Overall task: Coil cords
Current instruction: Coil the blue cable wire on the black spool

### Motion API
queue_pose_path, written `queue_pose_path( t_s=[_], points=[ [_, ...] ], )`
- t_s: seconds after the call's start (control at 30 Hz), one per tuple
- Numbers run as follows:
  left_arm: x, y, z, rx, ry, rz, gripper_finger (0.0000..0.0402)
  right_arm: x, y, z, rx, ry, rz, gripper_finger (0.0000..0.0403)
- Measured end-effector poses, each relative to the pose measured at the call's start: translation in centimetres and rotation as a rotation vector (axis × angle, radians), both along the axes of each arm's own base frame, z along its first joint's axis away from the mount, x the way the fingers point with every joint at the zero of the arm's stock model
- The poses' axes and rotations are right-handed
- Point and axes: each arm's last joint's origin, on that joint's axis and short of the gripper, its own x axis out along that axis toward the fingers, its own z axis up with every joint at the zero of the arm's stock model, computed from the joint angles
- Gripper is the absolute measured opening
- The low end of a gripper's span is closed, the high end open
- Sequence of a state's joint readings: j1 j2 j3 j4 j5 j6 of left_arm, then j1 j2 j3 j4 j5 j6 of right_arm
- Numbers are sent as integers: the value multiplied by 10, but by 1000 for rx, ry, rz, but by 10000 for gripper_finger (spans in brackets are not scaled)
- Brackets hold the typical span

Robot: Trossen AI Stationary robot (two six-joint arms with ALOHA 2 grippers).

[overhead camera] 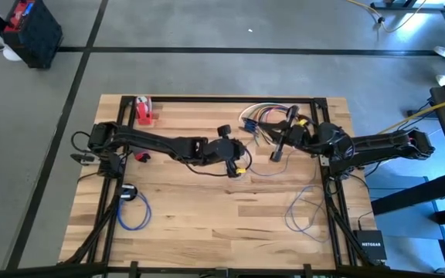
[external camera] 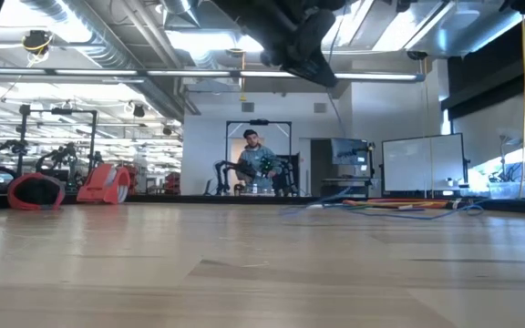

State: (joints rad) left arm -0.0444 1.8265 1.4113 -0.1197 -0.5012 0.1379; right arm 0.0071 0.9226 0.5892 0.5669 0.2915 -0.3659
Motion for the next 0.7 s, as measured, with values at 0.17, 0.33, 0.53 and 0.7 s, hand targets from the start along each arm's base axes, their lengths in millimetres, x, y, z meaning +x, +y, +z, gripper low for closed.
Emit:
queue_pose_path(
  t_s=[0.17, 0.33, 0.53, 0.7],
  points=[
    [-13, 1, 7, 48, 54, 108, 7, -2, 6, -3, 15, 48, 70, 7],
    [-33, -3, 23, 30, 77, 172, 7, -6, 15, -10, -16, 144, 103, 7],
    [-50, -8, 42, -6, 50, 178, 3, -7, 17, -26, -49, 324, 74, 7],
    [-55, -9, 51, -54, 12, 157, 8, -2, 14, -39, -93, 443, -21, 7]
  ],
)
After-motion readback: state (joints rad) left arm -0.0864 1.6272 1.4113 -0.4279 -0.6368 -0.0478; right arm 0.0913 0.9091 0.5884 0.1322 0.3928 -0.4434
